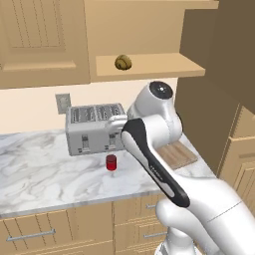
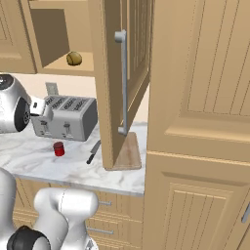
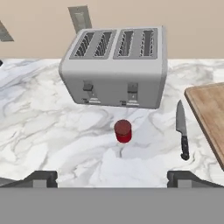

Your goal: Pick the bread, place it on the cutting board, pick the jam, place it on the counter, and close the cabinet.

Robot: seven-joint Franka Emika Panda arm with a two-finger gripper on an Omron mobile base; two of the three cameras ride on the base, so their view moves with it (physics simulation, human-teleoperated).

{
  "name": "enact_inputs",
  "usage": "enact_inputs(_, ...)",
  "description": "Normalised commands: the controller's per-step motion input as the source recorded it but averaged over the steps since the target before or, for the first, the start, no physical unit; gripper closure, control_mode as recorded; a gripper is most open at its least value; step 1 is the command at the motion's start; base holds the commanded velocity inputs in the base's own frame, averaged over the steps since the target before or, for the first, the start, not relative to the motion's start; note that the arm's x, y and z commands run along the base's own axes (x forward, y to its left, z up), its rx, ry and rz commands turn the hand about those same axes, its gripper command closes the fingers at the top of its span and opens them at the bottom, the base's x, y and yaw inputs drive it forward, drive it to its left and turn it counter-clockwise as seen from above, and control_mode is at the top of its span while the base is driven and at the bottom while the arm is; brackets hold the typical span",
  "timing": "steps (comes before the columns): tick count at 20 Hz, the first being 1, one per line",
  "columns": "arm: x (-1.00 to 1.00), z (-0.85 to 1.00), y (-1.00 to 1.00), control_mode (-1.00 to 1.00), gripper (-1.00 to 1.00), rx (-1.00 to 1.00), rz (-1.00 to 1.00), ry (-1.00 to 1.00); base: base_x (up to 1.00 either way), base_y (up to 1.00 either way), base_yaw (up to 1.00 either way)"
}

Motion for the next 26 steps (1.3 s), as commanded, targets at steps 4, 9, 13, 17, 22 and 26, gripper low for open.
enact_inputs(4,0.0,0.34,-0.17,-1.0,-1.0,-0.02,0.02,-0.19,0.0,0.0,0.0)
enact_inputs(9,-0.01,0.53,-0.16,-1.0,-1.0,0.0,0.0,-0.11,0.0,0.0,0.0)
enact_inputs(13,0.0,0.53,-0.14,-1.0,-1.0,0.0,0.01,-0.05,0.0,0.0,0.0)
enact_inputs(17,0.0,0.46,-0.16,-1.0,-1.0,0.0,0.0,-0.04,0.0,0.0,0.0)
enact_inputs(22,0.0,0.47,-0.03,-1.0,-1.0,0.0,0.0,0.0,0.0,0.0,0.0)
enact_inputs(26,0.0,0.34,-0.18,-1.0,-1.0,0.0,0.0,-0.01,0.0,0.0,0.0)
